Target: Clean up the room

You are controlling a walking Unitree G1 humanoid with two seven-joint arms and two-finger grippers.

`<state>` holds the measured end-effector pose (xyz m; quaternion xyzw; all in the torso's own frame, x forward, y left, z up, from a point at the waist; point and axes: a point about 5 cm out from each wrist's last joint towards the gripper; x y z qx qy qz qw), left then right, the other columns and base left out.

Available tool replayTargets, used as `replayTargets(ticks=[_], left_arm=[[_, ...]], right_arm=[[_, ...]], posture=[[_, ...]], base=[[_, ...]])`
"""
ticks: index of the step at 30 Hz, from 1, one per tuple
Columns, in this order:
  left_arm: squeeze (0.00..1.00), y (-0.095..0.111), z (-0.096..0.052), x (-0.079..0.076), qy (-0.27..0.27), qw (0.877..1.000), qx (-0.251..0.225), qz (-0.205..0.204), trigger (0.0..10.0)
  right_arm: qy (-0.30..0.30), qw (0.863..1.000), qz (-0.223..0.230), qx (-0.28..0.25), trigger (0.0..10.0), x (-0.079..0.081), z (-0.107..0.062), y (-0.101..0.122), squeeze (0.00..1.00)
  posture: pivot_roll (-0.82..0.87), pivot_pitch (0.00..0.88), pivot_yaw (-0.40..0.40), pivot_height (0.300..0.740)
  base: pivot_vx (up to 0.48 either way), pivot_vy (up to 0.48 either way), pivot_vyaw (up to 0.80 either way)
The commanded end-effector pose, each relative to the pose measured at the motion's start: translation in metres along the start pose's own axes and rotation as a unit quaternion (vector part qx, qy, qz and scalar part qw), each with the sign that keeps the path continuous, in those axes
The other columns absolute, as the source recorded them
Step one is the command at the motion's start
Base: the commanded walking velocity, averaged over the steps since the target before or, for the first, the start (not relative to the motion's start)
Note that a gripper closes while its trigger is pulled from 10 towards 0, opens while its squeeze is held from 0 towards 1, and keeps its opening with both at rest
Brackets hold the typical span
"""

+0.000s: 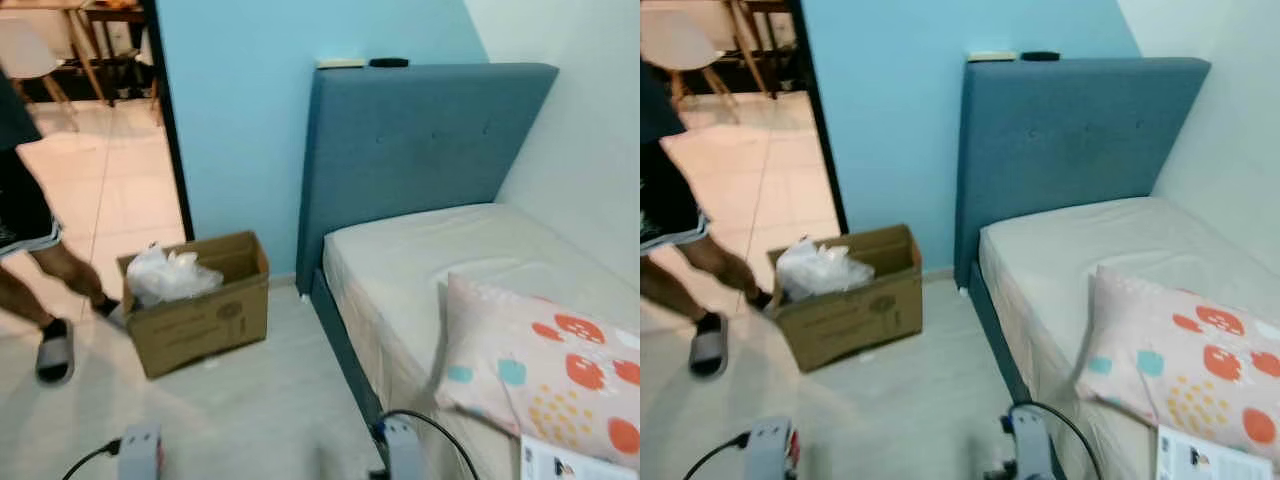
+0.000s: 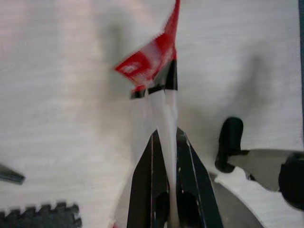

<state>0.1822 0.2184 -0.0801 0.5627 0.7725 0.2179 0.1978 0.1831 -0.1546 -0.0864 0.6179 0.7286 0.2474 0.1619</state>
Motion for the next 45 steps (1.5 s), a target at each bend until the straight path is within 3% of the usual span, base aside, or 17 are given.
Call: replayTargets(ticks=[1,9,14,17,24,35,45], left_arm=[[0.0,-0.01,-0.002,0.006,0.007,1.0,0.017,0.002,10.0],[0.0,-0.003,-0.001,0.001,-0.005,1.0,0.004,-0.001,10.0],[0.0,0.017,0.002,-0.011,-0.029,0.999,-0.026,-0.008,10.0],[0.0,0.018,0.002,-0.012,-0.031,0.999,-0.028,-0.008,10.0],[0.0,0.029,0.004,-0.021,-0.047,0.998,-0.043,-0.009,10.0],[0.0,0.024,0.003,-0.025,-0.064,0.997,-0.038,-0.016,10.0],[0.0,0.022,0.003,-0.029,-0.079,0.996,-0.032,-0.005,10.0]], right_arm=[[0.001,1.0,-0.001,-0.007,10.0,0.001,0.001,0.006,0.0],[0.006,1.0,-0.011,-0.015,10.0,0.002,0.001,0.009,0.0],[0.007,1.0,-0.019,-0.021,10.0,0.002,0.002,0.013,0.0],[0.008,1.0,-0.021,-0.022,10.0,0.002,0.002,0.013,0.0],[0.005,0.999,-0.023,-0.028,10.0,0.003,0.003,0.019,0.0],[-0.003,0.999,-0.018,-0.044,10.0,0.001,0.004,0.031,0.0],[-0.004,0.997,-0.012,-0.07,10.0,0.0,0.005,0.048,0.0]], posture=[[0.16,0.0,-0.077,0.74],[0.16,0.0,-0.082,0.74],[0.16,0.0,-0.084,0.74],[0.16,0.0,-0.084,0.74],[0.16,0.0,-0.083,0.74],[0.16,0.0,-0.08,0.74],[0.17,0.0,-0.083,0.74]], base=[[0.48,0.0,0.0],[0.48,0.0,0.49],[0.48,0.0,0.78],[0.48,0.0,0.78],[0.48,0.0,0.0],[0.464,0.0,0.0],[0.024,-0.041,0.0]])
Point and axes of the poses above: a point about 5 cm out from each wrist's last joint towards the gripper, its own z axis pointing out of the wrist towards the gripper, its own y axis along the axis of the wrist's last joint, x = y × z, and after that the axes turned 6 degrees about -z, right-handed
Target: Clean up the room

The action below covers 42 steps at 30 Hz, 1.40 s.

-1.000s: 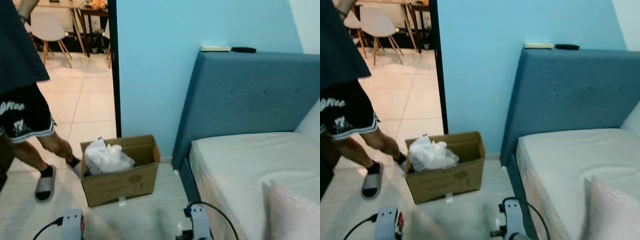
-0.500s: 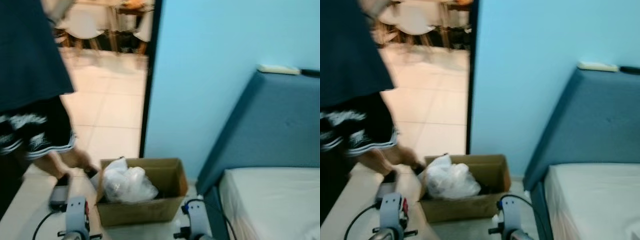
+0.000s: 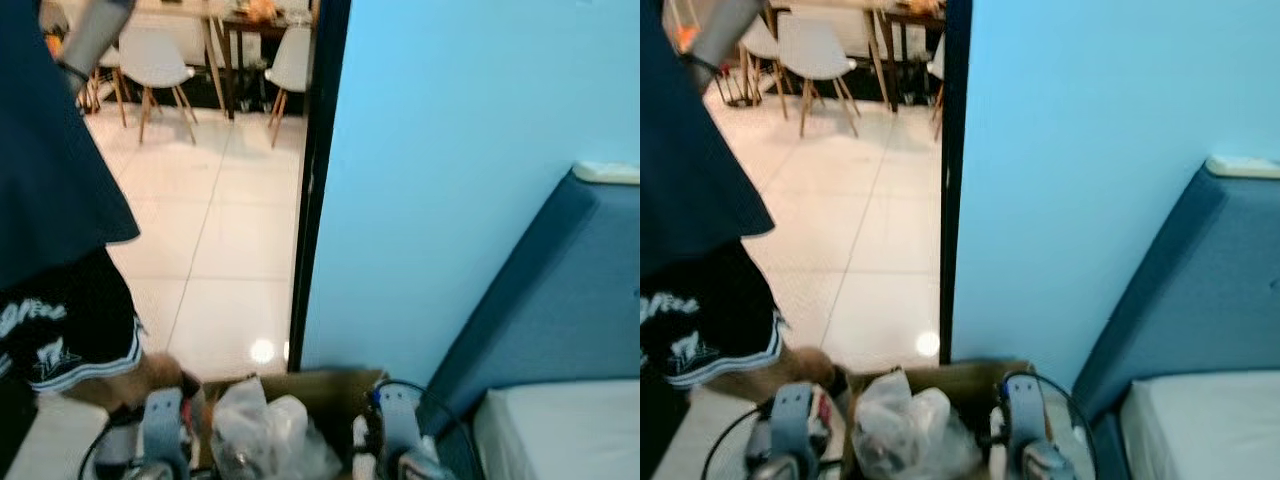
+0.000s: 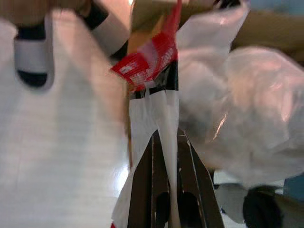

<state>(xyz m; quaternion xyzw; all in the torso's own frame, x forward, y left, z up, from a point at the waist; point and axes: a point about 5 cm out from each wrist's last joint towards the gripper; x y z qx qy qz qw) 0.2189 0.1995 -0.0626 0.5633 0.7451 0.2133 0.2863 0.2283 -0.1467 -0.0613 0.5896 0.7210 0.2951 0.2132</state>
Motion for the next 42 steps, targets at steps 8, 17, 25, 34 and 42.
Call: replayTargets(ticks=[8,17,25,34,42], left_arm=[[0.0,-0.018,-0.003,-0.002,-0.012,0.999,0.03,-0.002,10.0],[0.0,-0.016,-0.003,0.001,-0.021,1.0,0.015,-0.013,10.0],[0.0,-0.009,-0.003,-0.002,-0.05,0.999,-0.008,-0.015,10.0],[0.0,0.001,-0.006,0.003,-0.079,0.996,-0.04,-0.007,10.0],[0.0,0.01,-0.013,0.013,-0.112,0.99,-0.092,-0.004,10.0]], right_arm=[[-0.002,0.998,-0.06,0.004,10.0,0.005,0.004,0.012,0.0],[0.025,0.996,-0.075,-0.046,10.0,0.02,0.009,0.047,0.0],[-0.02,0.993,-0.109,-0.045,10.0,0.007,0.01,0.061,0.0],[-0.06,0.987,-0.146,-0.016,10.0,-0.008,0.008,0.058,0.0],[-0.065,0.987,-0.145,0.003,10.0,-0.005,0.008,0.044,0.0]], posture=[[0.18,0.0,-0.087,0.74],[0.21,0.0,-0.089,0.74],[0.26,0.0,-0.092,0.74],[0.31,0.083,-0.074,0.74],[0.38,0.203,-0.055,0.74]], base=[[0.065,-0.1,0.0],[0.0,0.0,0.0],[0.0,0.0,0.0],[0.0,0.0,0.0],[0.0,0.0,0.0]])
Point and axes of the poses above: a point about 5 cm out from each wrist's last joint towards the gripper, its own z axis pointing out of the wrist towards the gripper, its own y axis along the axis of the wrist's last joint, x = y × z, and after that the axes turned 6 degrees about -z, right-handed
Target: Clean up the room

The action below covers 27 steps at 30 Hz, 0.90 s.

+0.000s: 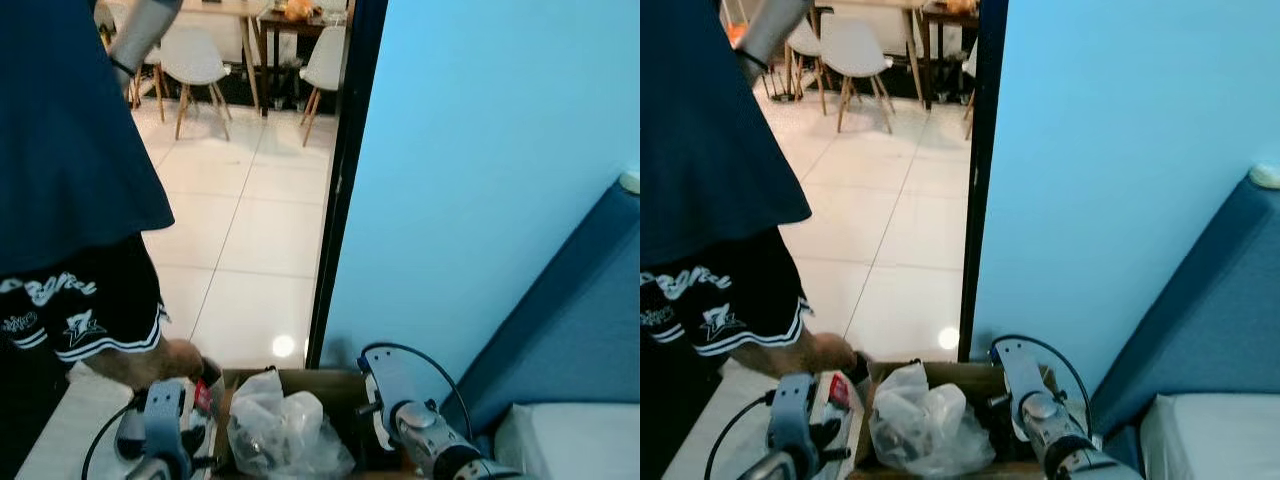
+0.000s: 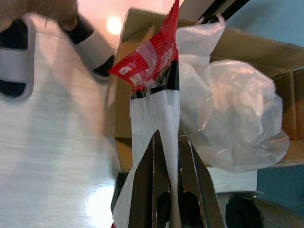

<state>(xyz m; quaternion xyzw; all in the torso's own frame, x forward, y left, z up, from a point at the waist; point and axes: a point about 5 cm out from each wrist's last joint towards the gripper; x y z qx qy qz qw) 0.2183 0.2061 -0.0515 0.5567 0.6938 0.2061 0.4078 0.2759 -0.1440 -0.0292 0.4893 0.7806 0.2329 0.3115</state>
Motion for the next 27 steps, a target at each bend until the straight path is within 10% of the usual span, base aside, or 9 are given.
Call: replayTargets(ticks=[1,7,10,12,24,27], left_arm=[[0.0,0.002,-0.006,0.008,-0.004,1.0,-0.016,0.001,10.0],[0.0,0.011,-0.01,0.013,-0.015,0.999,-0.043,0.008,10.0],[0.0,0.019,-0.011,0.014,-0.022,0.998,-0.062,0.014,10.0],[0.0,0.023,-0.01,0.011,-0.027,0.997,-0.069,0.015,10.0],[0.0,0.043,0.0,-0.007,-0.063,0.993,-0.1,0.03,10.0],[0.0,0.059,0.01,-0.028,-0.109,0.987,-0.113,0.021,10.0]], right_arm=[[0.003,1.0,0.003,0.02,10.0,0.005,-0.001,-0.012,0.0],[-0.015,0.999,0.026,0.016,10.0,-0.001,-0.001,-0.01,0.0],[-0.026,0.999,0.018,0.019,10.0,-0.007,-0.001,-0.009,0.88],[-0.033,0.999,0.019,0.014,10.0,-0.01,-0.001,-0.007,1.0],[-0.078,0.996,0.04,-0.022,10.0,-0.03,-0.001,0.01,1.0],[-0.05,0.99,0.122,-0.054,10.0,-0.032,0.0,0.022,0.98]], posture=[[0.38,0.203,-0.055,0.74],[0.4,0.239,-0.047,0.74],[0.4,0.253,-0.047,0.74],[0.4,0.256,-0.048,0.74],[0.36,0.227,-0.038,0.74],[0.33,0.189,-0.043,0.74]], base=[[0.0,0.0,0.0],[0.0,0.0,0.0],[0.0,0.0,0.0],[0.0,0.0,0.0],[0.0,0.0,0.0],[0.0,0.0,0.0]])
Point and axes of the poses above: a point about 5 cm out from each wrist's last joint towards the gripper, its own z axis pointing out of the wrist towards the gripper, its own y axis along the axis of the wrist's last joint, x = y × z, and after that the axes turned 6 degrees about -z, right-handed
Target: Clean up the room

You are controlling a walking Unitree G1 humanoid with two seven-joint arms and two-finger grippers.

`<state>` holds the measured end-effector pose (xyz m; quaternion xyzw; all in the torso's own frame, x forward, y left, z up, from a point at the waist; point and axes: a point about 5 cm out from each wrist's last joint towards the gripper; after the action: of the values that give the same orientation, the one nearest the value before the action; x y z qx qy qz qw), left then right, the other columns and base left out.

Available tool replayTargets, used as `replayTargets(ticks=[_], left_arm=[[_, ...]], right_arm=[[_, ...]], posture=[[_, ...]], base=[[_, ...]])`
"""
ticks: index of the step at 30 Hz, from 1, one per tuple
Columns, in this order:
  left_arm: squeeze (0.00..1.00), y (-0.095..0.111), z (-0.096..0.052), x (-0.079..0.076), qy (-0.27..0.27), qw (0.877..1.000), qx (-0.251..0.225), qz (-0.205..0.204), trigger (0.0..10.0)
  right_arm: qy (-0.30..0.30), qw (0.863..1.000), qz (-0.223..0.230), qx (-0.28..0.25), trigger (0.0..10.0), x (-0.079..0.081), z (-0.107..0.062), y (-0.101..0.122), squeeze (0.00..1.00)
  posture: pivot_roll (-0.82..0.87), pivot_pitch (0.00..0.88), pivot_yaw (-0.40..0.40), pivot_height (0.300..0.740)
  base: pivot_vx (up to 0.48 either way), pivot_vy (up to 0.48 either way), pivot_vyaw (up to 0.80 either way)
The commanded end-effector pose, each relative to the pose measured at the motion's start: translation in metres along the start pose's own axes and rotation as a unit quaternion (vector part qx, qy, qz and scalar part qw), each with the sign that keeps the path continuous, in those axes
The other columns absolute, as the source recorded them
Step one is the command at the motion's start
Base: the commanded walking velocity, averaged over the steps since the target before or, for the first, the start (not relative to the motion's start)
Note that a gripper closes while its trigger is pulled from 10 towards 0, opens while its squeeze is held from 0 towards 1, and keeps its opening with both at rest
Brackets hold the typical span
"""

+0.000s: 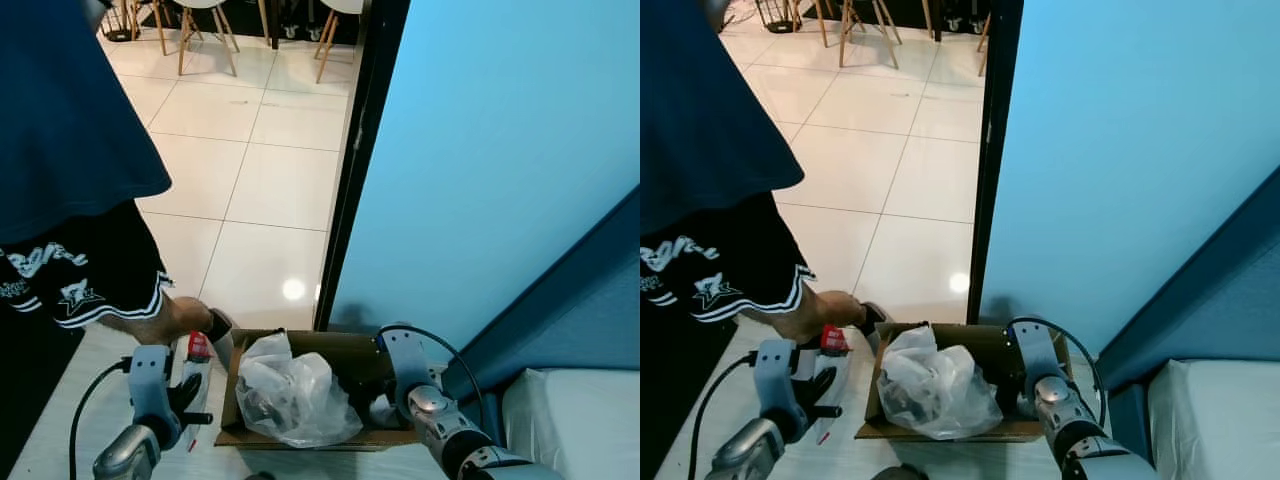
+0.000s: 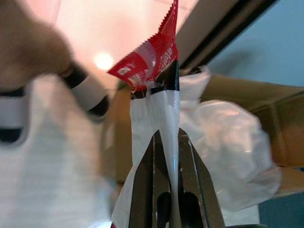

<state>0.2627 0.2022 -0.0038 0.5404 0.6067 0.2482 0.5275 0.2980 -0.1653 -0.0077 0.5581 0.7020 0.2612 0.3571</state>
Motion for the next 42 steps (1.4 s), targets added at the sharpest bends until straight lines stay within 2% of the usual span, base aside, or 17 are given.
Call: replayTargets(ticks=[1,3,4,6,7,10,12,13,15,16,18,22,24,28,35,37,42], left_arm=[[0.0,0.002,0.009,-0.014,-0.042,0.999,0.003,-0.023,10.0],[0.0,0.005,0.013,-0.019,-0.058,0.998,0.001,-0.031,10.0],[0.0,0.008,0.018,-0.027,-0.09,0.995,0.001,-0.048,10.0],[0.0,0.014,0.025,-0.044,-0.163,0.984,0.006,-0.074,10.0],[0.0,0.014,0.025,-0.044,-0.163,0.984,0.006,-0.074,10.0],[0.0,0.018,0.027,-0.054,-0.231,0.969,0.024,-0.082,10.0],[0.0,0.021,0.027,-0.049,-0.235,0.967,0.028,-0.096,10.0],[0.0,0.021,0.027,-0.049,-0.235,0.967,0.028,-0.096,10.0],[0.0,0.028,0.02,-0.035,-0.246,0.963,0.029,-0.11,10.0],[0.0,0.028,0.02,-0.035,-0.246,0.963,0.029,-0.11,10.0],[0.0,0.034,0.013,-0.024,-0.262,0.957,0.027,-0.118,10.0],[0.0,0.044,0.002,-0.013,-0.288,0.947,0.012,-0.142,10.0],[0.0,0.05,-0.006,-0.007,-0.313,0.936,-0.002,-0.163,10.0],[0.0,0.051,-0.01,-0.009,-0.342,0.924,0.0,-0.171,10.0],[0.0,0.049,-0.007,-0.037,-0.434,0.881,0.017,-0.188,10.0],[0.0,0.049,-0.003,-0.05,-0.46,0.865,0.024,-0.196,10.0],[0.0,0.041,0.002,-0.067,-0.482,0.85,0.046,-0.206,10.0]], right_arm=[[0.046,0.995,0.082,-0.021,10.0,0.006,0.0,0.007,0.02],[0.068,0.991,0.113,-0.03,10.0,0.01,0.0,0.011,0.02],[0.111,0.978,0.169,-0.044,10.0,0.015,0.0,0.016,0.0],[0.202,0.941,0.262,-0.075,10.0,0.023,-0.002,0.024,0.0],[0.202,0.941,0.262,-0.075,10.0,0.023,-0.002,0.024,0.0],[0.297,0.884,0.339,-0.124,10.0,0.024,-0.008,0.034,0.0],[0.321,0.862,0.363,-0.146,10.0,0.018,-0.01,0.037,0.0],[0.321,0.862,0.363,-0.146,10.0,0.018,-0.01,0.037,0.0],[0.331,0.834,0.407,-0.17,10.0,0.003,-0.013,0.034,0.0],[0.331,0.834,0.407,-0.17,10.0,0.003,-0.013,0.034,0.0],[0.345,0.813,0.43,-0.189,10.0,-0.008,-0.016,0.032,0.0],[0.393,0.806,0.405,-0.176,10.0,-0.012,-0.021,0.026,0.0],[0.445,0.791,0.385,-0.167,10.0,-0.015,-0.026,0.023,0.0],[0.484,0.782,0.362,-0.152,10.0,-0.016,-0.031,0.019,0.0],[0.559,0.772,0.291,-0.086,10.0,-0.012,-0.042,-0.005,0.0],[0.567,0.768,0.283,-0.09,10.0,-0.02,-0.045,-0.006,0.0],[0.572,0.76,0.282,-0.123,10.0,-0.038,-0.049,-0.001,0.0]], posture=[[0.32,0.171,-0.047,0.74],[0.32,0.166,-0.047,0.74],[0.3,0.141,-0.049,0.74],[0.29,0.109,-0.051,0.74],[0.29,0.109,-0.051,0.74],[0.27,0.079,-0.045,0.74],[0.25,0.055,-0.043,0.74],[0.25,0.055,-0.043,0.74],[0.24,0.011,-0.047,0.74],[0.24,0.011,-0.047,0.74],[0.24,0.0,-0.051,0.74],[0.24,0.0,-0.062,0.74],[0.24,0.0,-0.062,0.74],[0.24,0.0,-0.054,0.74],[0.23,0.0,-0.051,0.74],[0.23,0.0,-0.047,0.74],[0.21,0.0,-0.037,0.74]], base=[[0.0,0.0,0.0],[0.0,0.0,0.0],[0.0,0.0,0.0],[0.0,0.0,0.0],[0.0,0.0,0.0],[0.0,0.0,0.0],[0.0,0.0,0.0],[0.0,0.0,0.0],[0.0,0.0,0.0],[0.0,0.0,0.0],[0.0,0.0,0.0],[0.0,0.0,0.0],[0.0,0.0,0.0],[0.0,0.0,0.0],[0.0,0.0,0.0],[0.0,0.0,0.0],[0.0,0.0,0.0]])
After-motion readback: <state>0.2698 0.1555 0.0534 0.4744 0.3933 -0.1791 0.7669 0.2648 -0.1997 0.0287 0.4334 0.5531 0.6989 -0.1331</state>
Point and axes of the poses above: a point about 5 cm out from each wrist's last joint towards the gripper, its own z axis pointing out of the wrist towards the gripper, its own y axis along the axis of the wrist's last joint, x = y × z, and after that the axes turned 6 degrees about -z, right-handed
